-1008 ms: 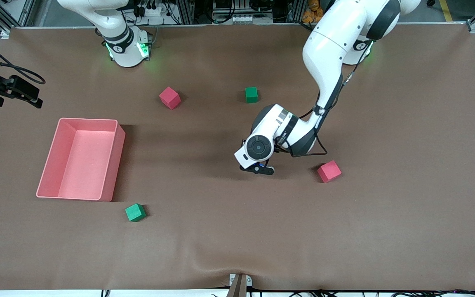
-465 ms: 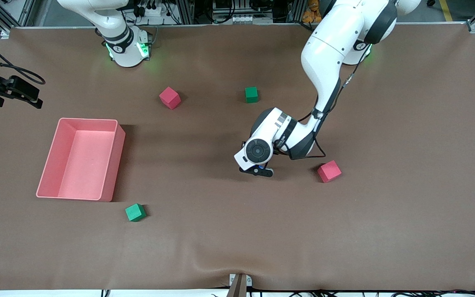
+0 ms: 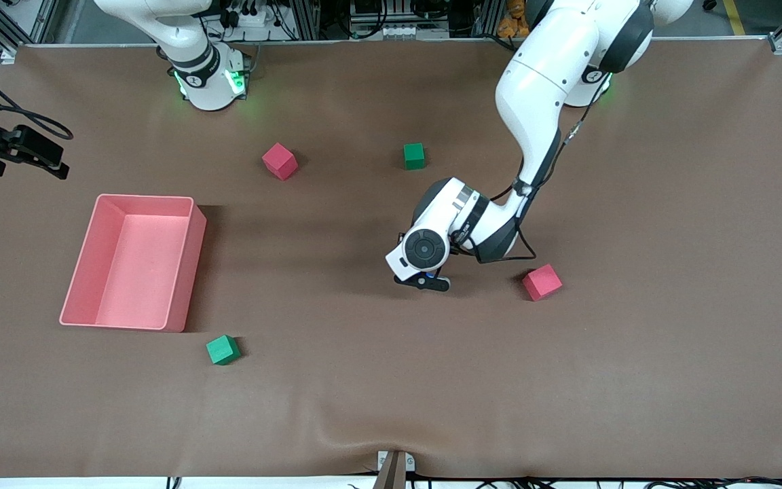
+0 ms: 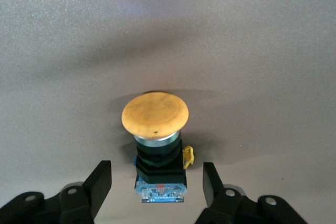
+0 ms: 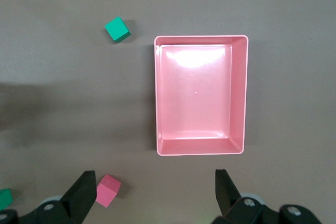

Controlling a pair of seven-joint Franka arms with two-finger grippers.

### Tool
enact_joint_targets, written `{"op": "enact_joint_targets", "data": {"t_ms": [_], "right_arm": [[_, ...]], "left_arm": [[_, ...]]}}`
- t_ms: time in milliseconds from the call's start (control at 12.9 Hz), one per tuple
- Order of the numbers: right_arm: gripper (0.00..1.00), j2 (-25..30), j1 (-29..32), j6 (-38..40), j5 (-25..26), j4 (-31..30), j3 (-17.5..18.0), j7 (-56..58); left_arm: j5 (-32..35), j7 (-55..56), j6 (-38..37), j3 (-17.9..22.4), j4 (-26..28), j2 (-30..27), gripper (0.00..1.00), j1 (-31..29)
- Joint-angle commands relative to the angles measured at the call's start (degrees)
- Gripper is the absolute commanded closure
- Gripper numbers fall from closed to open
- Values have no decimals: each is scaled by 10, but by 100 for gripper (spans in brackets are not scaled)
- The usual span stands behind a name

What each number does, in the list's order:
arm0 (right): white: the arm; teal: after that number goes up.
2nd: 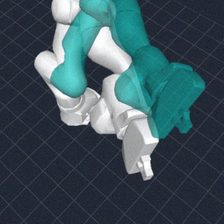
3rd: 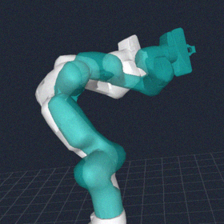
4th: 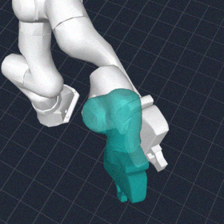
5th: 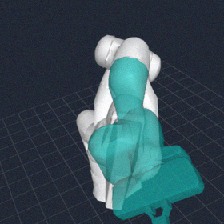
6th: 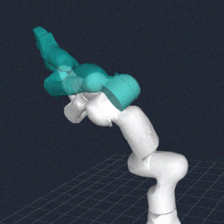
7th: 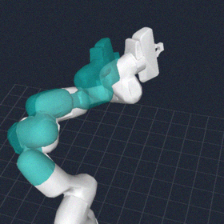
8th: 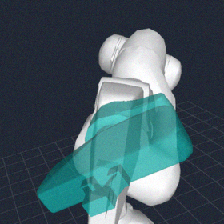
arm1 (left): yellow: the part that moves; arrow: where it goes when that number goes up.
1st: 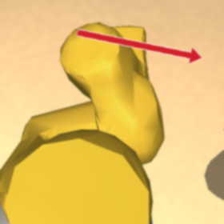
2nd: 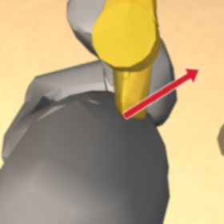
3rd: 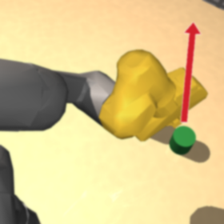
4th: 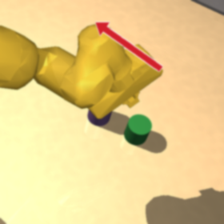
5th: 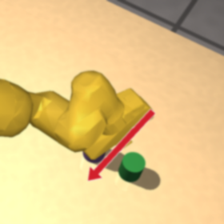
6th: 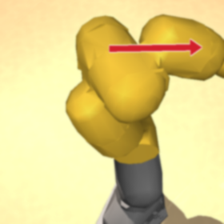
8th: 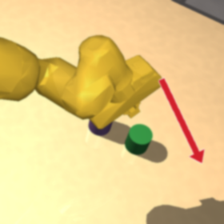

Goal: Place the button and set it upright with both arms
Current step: 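Lower the left gripper and grasp the button body, then lift and turn the button upright with the left gripper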

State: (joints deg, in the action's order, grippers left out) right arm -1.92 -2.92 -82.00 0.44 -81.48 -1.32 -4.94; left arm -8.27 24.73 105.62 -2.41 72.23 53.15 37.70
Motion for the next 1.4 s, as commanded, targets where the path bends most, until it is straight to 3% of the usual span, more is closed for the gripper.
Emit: {"op": "enact_joint_targets", "data": {"t_ms": [0, 310, 620, 1008, 1318], "right_arm": [[0, -6, 10, 4, -10, 11, 4, 8], [0, -6, 12, 4, -14, 10, 4, 8], [0, -6, 12, 4, -14, 10, 4, 8], [0, -6, 11, 4, -14, 10, 4, 8], [0, -6, 12, 4, -14, 10, 4, 8]], "left_arm": [[-15, -9, -6, 3, -23, 13, 53, 1], [-24, -10, 6, 5, -22, 15, 100, 2], [-24, -3, 37, 1, -22, 6, 100, 7], [-20, 116, 42, 7, -21, -31, 100, 20], [-11, 217, 162, 13, -19, -42, 100, 64]]}}
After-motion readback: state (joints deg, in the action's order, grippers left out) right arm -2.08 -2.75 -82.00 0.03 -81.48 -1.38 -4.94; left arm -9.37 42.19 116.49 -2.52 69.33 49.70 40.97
